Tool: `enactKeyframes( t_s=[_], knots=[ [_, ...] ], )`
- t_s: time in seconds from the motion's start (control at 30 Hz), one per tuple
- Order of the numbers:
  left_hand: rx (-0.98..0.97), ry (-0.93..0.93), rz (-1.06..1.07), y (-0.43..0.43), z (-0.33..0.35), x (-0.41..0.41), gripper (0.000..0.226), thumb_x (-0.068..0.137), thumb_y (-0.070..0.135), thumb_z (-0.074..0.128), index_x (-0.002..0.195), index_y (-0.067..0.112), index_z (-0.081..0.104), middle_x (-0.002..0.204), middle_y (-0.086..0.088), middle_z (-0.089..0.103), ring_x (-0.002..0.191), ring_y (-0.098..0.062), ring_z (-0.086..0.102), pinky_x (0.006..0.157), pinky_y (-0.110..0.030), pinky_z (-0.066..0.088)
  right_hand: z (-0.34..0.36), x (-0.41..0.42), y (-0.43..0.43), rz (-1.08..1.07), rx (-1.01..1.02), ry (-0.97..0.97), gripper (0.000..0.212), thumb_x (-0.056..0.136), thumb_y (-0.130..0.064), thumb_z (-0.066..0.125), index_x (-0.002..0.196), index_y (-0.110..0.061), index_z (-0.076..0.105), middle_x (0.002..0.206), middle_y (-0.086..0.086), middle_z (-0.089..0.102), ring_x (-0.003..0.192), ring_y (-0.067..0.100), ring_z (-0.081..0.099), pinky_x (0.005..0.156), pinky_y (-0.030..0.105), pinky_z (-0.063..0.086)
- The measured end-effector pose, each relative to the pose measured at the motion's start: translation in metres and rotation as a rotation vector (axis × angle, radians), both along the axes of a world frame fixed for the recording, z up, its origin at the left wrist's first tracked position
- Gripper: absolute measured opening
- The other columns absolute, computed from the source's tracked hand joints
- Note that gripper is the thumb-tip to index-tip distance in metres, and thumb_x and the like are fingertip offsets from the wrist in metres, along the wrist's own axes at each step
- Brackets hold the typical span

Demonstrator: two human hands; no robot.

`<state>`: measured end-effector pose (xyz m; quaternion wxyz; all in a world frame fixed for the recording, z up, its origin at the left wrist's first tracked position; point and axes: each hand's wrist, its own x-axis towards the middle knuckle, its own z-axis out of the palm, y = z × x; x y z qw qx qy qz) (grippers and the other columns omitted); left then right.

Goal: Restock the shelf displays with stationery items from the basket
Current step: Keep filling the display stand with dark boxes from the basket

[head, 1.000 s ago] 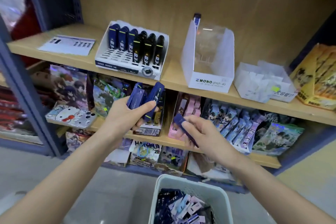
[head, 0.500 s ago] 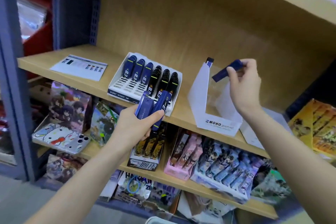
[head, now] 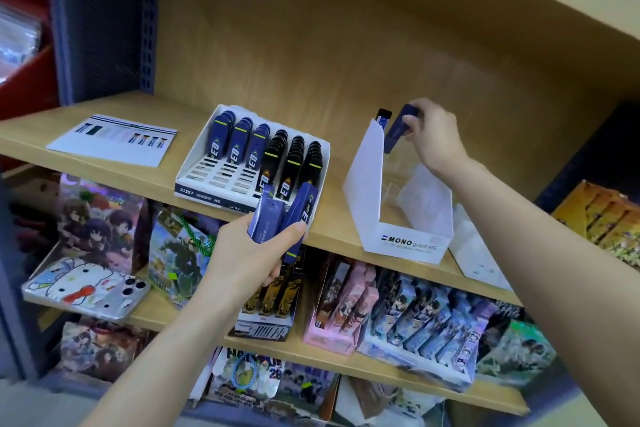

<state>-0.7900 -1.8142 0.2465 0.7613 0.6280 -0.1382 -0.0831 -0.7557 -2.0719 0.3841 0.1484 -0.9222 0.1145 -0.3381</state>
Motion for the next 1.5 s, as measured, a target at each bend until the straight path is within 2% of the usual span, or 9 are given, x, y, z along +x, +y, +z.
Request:
enactKeyframes(
  t_s=[0.1, 0.3, 0.5, 0.7, 0.87, 1.0, 1.1, 1.33, 1.5],
  knots=[
    [-0.008, -0.004, -0.007, -0.004, -0.001, 0.0, 0.014, 0.084, 0.022, 0.07, 0.071, 0.016, 0.071, 0.065, -0.028, 0.059, 0.037, -0.01, 0.036, 0.037, -0.018, 0.031, 0.007, 0.0, -0.002, 0.03, 0.003, 0.046, 0.02, 0.094, -0.002, 0.047, 0.11, -0.002, 0.06, 0.098, 0.02, 0.064, 0.089, 0.033, 0.065, 0.088, 0.047, 0.051],
    [-0.001, 0.006, -0.008, -0.008, -0.004, 0.001, 0.023, 0.084, 0.022, 0.07, 0.062, 0.019, 0.067, 0.042, -0.007, 0.043, 0.036, -0.013, 0.032, 0.036, -0.018, 0.029, 0.006, 0.006, -0.007, 0.096, -0.011, 0.135, 0.015, 0.089, 0.001, 0.056, 0.097, -0.01, 0.061, 0.091, 0.018, 0.065, 0.072, 0.021, 0.061, 0.079, 0.035, 0.055],
    [0.026, -0.008, -0.021, -0.009, -0.007, 0.003, 0.014, 0.083, 0.026, 0.07, 0.074, 0.015, 0.072, 0.076, -0.035, 0.061, 0.038, -0.013, 0.037, 0.037, -0.02, 0.032, -0.002, 0.013, -0.016, -0.003, -0.178, 0.071, 0.029, 0.084, -0.013, 0.068, 0.111, -0.016, 0.061, 0.112, 0.004, 0.059, 0.085, 0.018, 0.056, 0.083, 0.034, 0.047],
    [0.006, 0.012, -0.018, -0.004, -0.01, 0.003, 0.016, 0.085, 0.024, 0.069, 0.073, 0.014, 0.074, 0.047, -0.014, 0.048, 0.036, -0.011, 0.034, 0.036, -0.018, 0.03, -0.008, 0.001, 0.003, -0.11, -0.168, 0.069, 0.041, 0.099, -0.02, 0.043, 0.139, -0.01, 0.04, 0.125, 0.015, 0.058, 0.111, 0.035, 0.055, 0.09, 0.041, 0.046],
    [0.011, 0.034, -0.04, -0.001, -0.011, -0.002, 0.016, 0.086, 0.025, 0.067, 0.078, 0.012, 0.074, 0.043, -0.002, 0.044, 0.037, -0.01, 0.034, 0.037, -0.017, 0.03, -0.034, -0.043, 0.058, 0.127, -0.159, -0.171, 0.021, 0.097, -0.012, 0.043, 0.115, -0.009, 0.052, 0.11, 0.002, 0.053, 0.091, 0.013, 0.049, 0.076, 0.018, 0.031],
    [0.003, 0.043, -0.079, 0.001, -0.01, -0.007, 0.02, 0.087, 0.027, 0.065, 0.083, 0.01, 0.073, 0.042, -0.001, 0.041, 0.037, -0.01, 0.032, 0.038, -0.016, 0.029, -0.066, -0.079, 0.1, 0.329, -0.006, 0.128, 0.023, 0.099, -0.028, 0.043, 0.119, -0.017, 0.05, 0.102, -0.014, 0.053, 0.078, -0.006, 0.048, 0.071, 0.012, 0.037],
    [0.018, 0.019, -0.098, 0.004, -0.009, -0.011, 0.017, 0.086, 0.027, 0.066, 0.083, 0.01, 0.071, 0.043, -0.002, 0.04, 0.038, -0.012, 0.032, 0.038, -0.017, 0.03, -0.081, -0.084, 0.123, 0.388, 0.355, 0.317, 0.026, 0.096, -0.034, 0.051, 0.117, -0.019, 0.047, 0.094, -0.009, 0.057, 0.076, 0.003, 0.058, 0.07, 0.022, 0.05],
    [0.0, 0.048, -0.027, 0.017, -0.008, -0.013, 0.026, 0.084, 0.029, 0.067, 0.086, 0.005, 0.059, 0.043, -0.002, 0.042, 0.038, -0.013, 0.032, 0.038, -0.019, 0.029, -0.084, -0.079, 0.146, 0.383, 0.948, 0.305, 0.033, 0.09, -0.017, 0.063, 0.117, -0.003, 0.051, 0.084, 0.006, 0.066, 0.072, 0.016, 0.064, 0.068, 0.02, 0.056],
    [-0.011, 0.028, 0.025, 0.038, -0.005, -0.012, 0.025, 0.087, 0.032, 0.063, 0.091, 0.009, 0.072, 0.043, -0.004, 0.05, 0.037, -0.01, 0.033, 0.038, -0.017, 0.029, -0.077, -0.072, 0.158, 0.503, 0.806, 0.144, 0.012, 0.098, -0.015, 0.05, 0.1, -0.023, 0.058, 0.088, 0.005, 0.059, 0.078, 0.022, 0.068, 0.074, 0.039, 0.059]
  ],
)
